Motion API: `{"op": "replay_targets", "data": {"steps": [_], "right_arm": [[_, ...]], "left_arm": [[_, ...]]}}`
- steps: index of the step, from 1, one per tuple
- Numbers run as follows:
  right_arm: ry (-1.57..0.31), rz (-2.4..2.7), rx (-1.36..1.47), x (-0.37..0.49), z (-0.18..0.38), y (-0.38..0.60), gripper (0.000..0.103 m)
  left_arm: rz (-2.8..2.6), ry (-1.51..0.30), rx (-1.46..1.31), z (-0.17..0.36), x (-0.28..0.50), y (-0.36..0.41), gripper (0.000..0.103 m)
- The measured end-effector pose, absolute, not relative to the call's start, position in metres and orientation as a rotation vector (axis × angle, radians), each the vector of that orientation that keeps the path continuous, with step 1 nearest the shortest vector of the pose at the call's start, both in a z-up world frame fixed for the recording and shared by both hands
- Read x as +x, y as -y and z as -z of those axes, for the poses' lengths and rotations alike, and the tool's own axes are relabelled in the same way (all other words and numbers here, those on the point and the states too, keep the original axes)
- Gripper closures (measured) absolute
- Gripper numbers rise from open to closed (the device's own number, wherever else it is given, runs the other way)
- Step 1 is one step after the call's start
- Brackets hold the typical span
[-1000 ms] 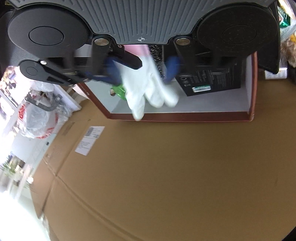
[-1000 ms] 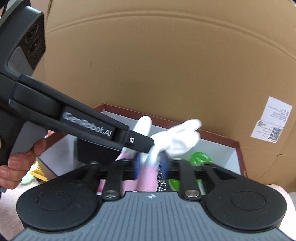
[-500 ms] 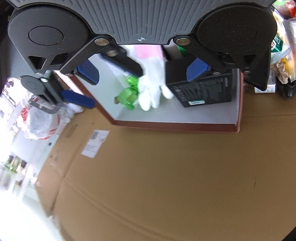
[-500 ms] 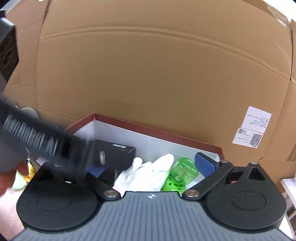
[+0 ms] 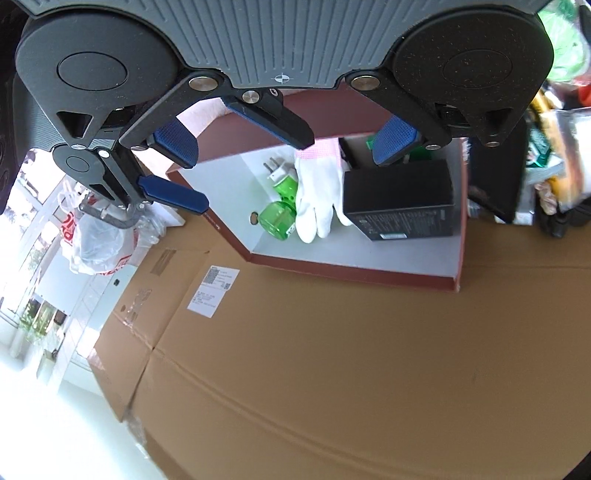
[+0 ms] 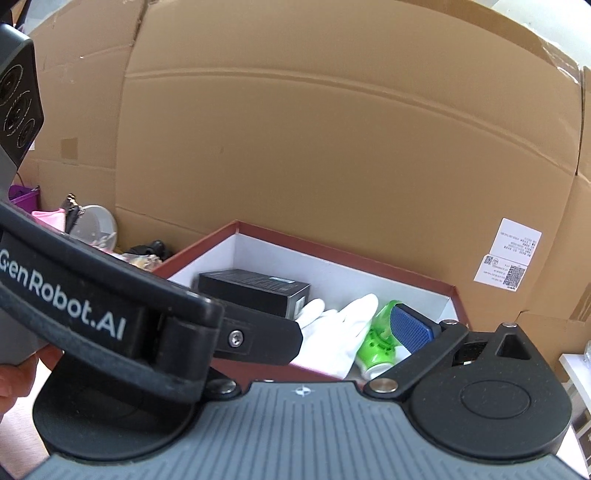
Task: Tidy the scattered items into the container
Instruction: 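Withdraw the left gripper from the container toward the black car key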
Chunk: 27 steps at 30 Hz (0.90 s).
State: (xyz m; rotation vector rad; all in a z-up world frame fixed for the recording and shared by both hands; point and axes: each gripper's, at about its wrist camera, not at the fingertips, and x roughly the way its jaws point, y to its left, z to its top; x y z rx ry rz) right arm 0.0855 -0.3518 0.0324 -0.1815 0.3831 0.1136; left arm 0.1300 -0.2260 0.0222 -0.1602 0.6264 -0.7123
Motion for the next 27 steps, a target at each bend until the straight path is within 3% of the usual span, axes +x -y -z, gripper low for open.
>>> {"op": "replay_targets", "data": {"steps": [15, 27], "right_arm": [[-0.311, -0.157, -0.157, 0.023, -0.036, 0.307, 0.000], [-0.374, -0.254, -0.163, -0.009, 0.013, 0.237, 0.000]], "left_arm": [[0.677, -0.628, -0.298, -0.011, 0.063, 0.165, 0.000], [0.530, -0.707, -0.294, 0.041, 0.025, 0.092, 0.000]]}}
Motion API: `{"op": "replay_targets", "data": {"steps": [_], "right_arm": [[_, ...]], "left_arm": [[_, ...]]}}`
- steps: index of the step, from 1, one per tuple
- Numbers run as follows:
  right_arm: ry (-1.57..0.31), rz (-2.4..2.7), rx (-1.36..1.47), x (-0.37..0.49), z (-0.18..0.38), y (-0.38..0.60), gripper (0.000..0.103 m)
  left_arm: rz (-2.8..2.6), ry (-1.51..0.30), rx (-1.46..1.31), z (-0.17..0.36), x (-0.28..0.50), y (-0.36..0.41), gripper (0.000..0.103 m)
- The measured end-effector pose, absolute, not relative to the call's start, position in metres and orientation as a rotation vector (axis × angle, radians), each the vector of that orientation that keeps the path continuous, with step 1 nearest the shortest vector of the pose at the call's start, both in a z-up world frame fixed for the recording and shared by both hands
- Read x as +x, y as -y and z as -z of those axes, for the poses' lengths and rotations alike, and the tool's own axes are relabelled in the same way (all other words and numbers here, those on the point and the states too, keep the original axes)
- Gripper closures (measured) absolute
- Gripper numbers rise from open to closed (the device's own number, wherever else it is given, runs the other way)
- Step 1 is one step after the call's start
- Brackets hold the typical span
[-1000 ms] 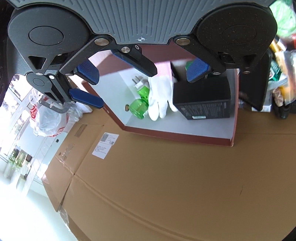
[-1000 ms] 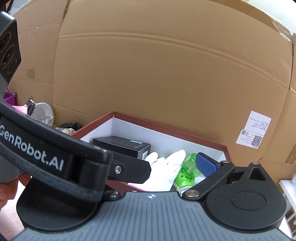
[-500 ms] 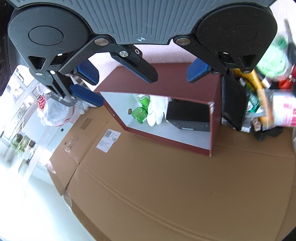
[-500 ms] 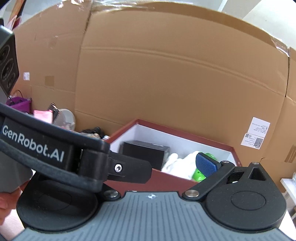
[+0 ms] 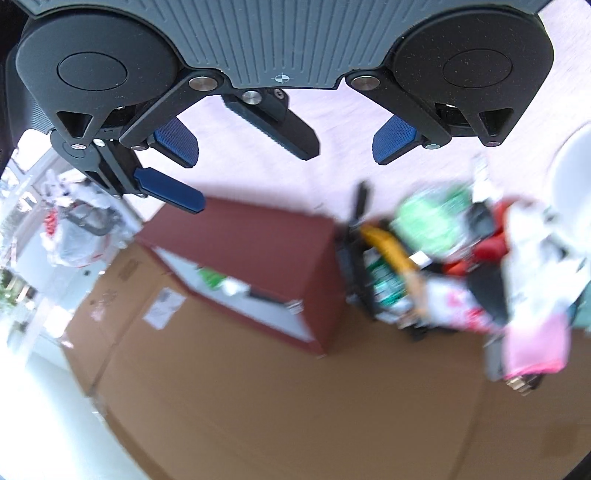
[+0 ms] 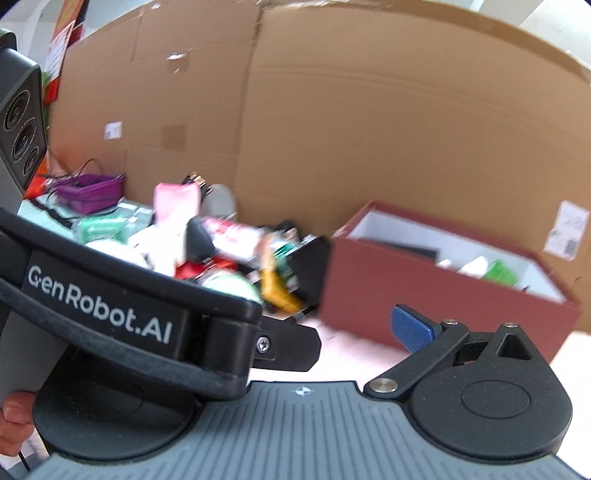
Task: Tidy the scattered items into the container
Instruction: 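Withdraw the left gripper from the container toward the black car key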
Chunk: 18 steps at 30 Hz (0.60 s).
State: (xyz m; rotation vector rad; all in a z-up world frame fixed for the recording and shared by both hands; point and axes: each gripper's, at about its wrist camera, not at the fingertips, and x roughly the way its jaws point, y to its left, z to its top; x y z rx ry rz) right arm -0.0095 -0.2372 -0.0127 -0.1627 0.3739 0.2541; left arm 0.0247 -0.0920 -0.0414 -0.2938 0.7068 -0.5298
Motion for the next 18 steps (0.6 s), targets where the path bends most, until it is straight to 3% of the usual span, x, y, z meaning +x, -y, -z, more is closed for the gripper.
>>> {"op": "replay_targets", "data": {"steps": [18], "right_arm": [[-0.517, -0.309, -0.137, 0.014, 0.048, 0.183, 0.002]], "left_arm": [[0.417, -0.730, -0.381, 0.066, 0.056, 0.035, 0.000]]}}
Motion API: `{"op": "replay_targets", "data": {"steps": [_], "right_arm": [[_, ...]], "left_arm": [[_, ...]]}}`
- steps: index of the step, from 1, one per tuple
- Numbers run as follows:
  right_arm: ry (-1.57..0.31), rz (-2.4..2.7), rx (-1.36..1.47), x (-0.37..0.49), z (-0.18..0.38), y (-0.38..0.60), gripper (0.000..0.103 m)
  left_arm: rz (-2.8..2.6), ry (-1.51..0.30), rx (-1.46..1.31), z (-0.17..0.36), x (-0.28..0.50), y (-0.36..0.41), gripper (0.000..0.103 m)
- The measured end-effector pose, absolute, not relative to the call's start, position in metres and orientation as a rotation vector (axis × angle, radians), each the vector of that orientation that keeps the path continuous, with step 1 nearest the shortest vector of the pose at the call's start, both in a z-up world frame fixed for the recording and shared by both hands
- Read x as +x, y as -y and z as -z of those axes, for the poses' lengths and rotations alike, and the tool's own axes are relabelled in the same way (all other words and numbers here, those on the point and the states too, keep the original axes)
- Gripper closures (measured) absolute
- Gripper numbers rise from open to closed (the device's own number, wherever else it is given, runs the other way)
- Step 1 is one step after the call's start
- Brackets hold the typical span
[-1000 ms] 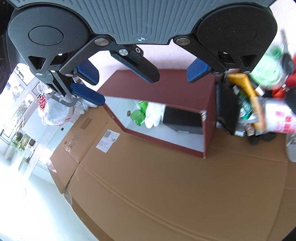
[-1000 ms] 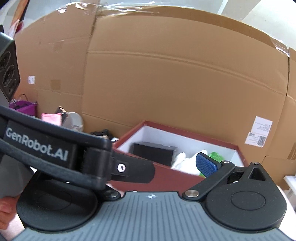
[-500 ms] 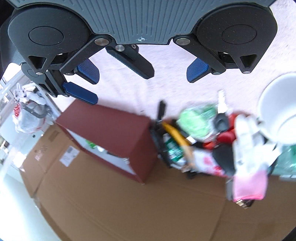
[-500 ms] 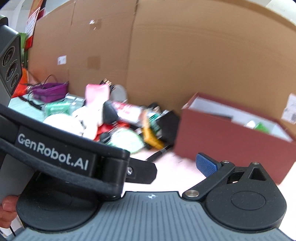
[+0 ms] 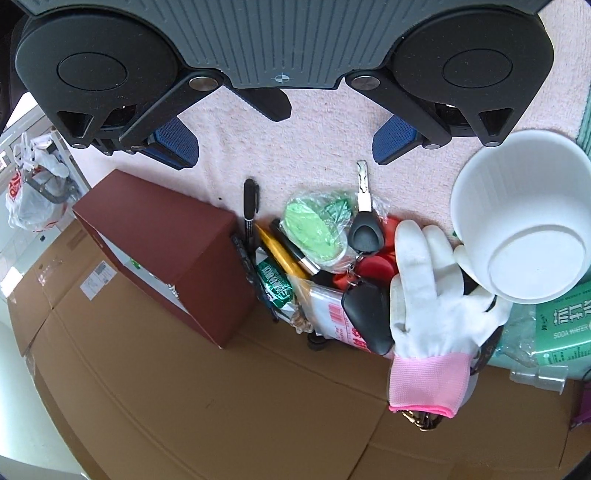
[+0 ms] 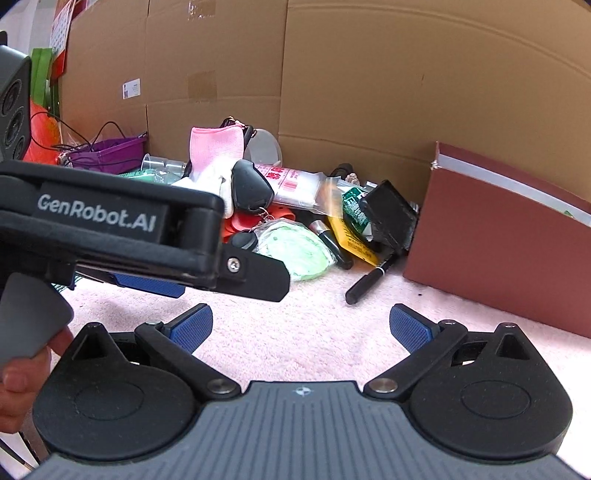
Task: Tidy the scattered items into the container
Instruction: 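Withdraw the left gripper from the container toward the black car key, then grasp the black car key with the left gripper and lift it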
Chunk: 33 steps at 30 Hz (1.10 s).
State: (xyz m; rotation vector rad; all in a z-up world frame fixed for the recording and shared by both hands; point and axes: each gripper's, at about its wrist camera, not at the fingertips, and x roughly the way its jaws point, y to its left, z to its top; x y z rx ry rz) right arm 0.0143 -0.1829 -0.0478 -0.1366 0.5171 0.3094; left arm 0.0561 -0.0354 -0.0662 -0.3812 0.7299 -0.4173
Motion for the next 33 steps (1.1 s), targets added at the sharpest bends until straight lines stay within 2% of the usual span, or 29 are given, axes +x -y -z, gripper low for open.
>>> {"op": "replay_targets", "data": {"steps": [3, 8, 12, 16, 18, 23, 29, 33], "right_arm": [[-0.529, -0.308, -0.131, 0.020, 0.050, 0.181, 0.004], [-0.559, -0.319, -0.108, 0.030, 0.052, 0.181, 0.015], [-0.561, -0.334, -0.100, 0.036, 0.051, 0.178, 0.021], [-0.565, -0.369, -0.097, 0.042, 0.049, 0.170, 0.031], [-0.572, -0.391, -0.102, 0.044, 0.049, 0.165, 0.035], [-0.600, -0.454, -0.107, 0.047, 0.050, 0.154, 0.055], [-0.624, -0.497, -0.117, 0.052, 0.055, 0.141, 0.068], [-0.629, -0.499, -0.119, 0.055, 0.056, 0.137, 0.072]], "left_arm": [[0.416, -0.733, -0.373, 0.069, 0.063, 0.037, 0.000], [0.383, -0.729, -0.390, 0.070, 0.074, 0.030, 0.004], [0.359, -0.718, -0.388, 0.069, 0.082, 0.025, 0.010], [0.372, -0.724, -0.376, 0.067, 0.092, 0.026, 0.014], [0.379, -0.723, -0.365, 0.065, 0.096, 0.026, 0.018], [0.379, -0.745, -0.361, 0.066, 0.104, 0.018, 0.030], [0.383, -0.761, -0.332, 0.067, 0.106, 0.015, 0.039], [0.373, -0.780, -0.331, 0.068, 0.107, 0.012, 0.049]]}}
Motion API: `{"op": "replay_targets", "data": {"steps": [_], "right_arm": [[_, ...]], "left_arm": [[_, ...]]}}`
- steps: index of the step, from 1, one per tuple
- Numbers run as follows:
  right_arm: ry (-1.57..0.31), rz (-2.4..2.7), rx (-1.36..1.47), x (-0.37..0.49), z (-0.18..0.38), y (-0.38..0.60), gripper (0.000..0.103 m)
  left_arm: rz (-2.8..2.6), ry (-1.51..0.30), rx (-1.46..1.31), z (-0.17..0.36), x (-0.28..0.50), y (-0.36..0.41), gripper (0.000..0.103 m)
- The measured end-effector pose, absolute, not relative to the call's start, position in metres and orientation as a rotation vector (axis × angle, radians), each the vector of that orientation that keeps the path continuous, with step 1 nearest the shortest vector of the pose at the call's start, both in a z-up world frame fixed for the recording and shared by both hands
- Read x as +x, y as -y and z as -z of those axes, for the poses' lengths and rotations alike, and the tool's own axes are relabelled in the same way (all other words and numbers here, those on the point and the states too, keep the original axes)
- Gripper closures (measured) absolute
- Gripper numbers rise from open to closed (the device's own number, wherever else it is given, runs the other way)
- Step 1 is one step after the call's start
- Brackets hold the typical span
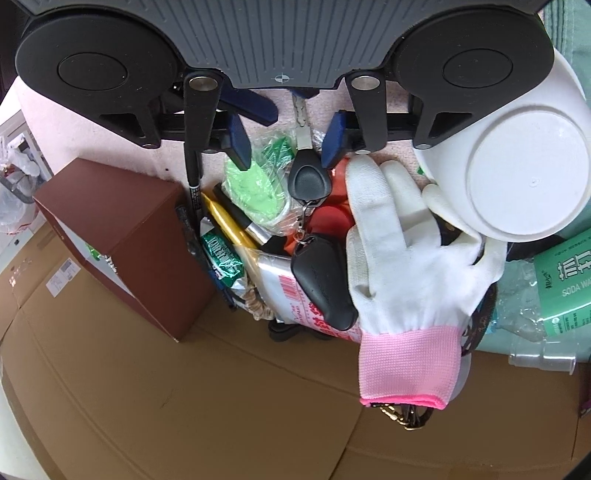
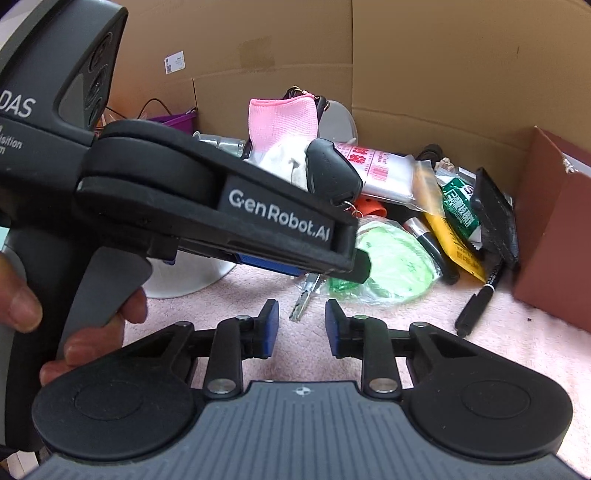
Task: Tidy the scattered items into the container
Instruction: 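Grasp the black car key with the left gripper and lift it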
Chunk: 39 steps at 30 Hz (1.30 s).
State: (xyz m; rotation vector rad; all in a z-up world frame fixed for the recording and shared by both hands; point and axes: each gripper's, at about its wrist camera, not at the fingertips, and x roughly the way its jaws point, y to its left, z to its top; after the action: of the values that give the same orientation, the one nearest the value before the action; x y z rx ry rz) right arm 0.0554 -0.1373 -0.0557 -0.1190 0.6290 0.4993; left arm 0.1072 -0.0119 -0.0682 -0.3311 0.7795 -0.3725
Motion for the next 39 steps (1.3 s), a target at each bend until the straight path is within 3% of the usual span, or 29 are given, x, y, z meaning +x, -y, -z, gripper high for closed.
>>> {"op": "replay_targets", "data": {"steps": [6, 7, 10, 17, 23, 24, 30, 34, 36, 39], "right_arm": [[-0.629, -0.496, -0.117, 0.061, 0.057, 0.134, 0.080], [-0.631, -0.497, -0.118, 0.063, 0.058, 0.134, 0.088], [-0.635, -0.499, -0.118, 0.062, 0.057, 0.135, 0.091], [-0.661, -0.512, -0.099, 0.044, 0.051, 0.147, 0.092], [-0.666, -0.548, -0.123, 0.010, 0.046, 0.171, 0.093], [-0.673, -0.551, -0.123, 0.004, 0.046, 0.177, 0.098], [-0.705, -0.538, -0.099, -0.026, 0.047, 0.208, 0.101], [-0.701, -0.513, -0.096, -0.042, 0.047, 0.220, 0.101], [-0.702, -0.500, -0.096, -0.044, 0.049, 0.224, 0.100], [-0.692, -0.485, -0.086, -0.044, 0.049, 0.229, 0.099]], "left_arm": [[0.376, -0.785, -0.318, 0.069, 0.106, 0.011, 0.047], [0.375, -0.788, -0.309, 0.069, 0.106, 0.012, 0.048], [0.362, -0.797, -0.297, 0.069, 0.103, 0.011, 0.062], [0.385, -0.827, -0.297, 0.065, 0.081, 0.019, 0.074], [0.455, -0.865, -0.304, 0.065, 0.048, 0.040, 0.073], [0.469, -0.871, -0.310, 0.065, 0.044, 0.044, 0.073], [0.538, -0.899, -0.301, 0.067, 0.025, 0.066, 0.073], [0.562, -0.897, -0.288, 0.066, 0.015, 0.071, 0.067], [0.547, -0.890, -0.308, 0.066, 0.014, 0.066, 0.051], [0.492, -0.865, -0.338, 0.063, 0.015, 0.055, 0.040]]}}
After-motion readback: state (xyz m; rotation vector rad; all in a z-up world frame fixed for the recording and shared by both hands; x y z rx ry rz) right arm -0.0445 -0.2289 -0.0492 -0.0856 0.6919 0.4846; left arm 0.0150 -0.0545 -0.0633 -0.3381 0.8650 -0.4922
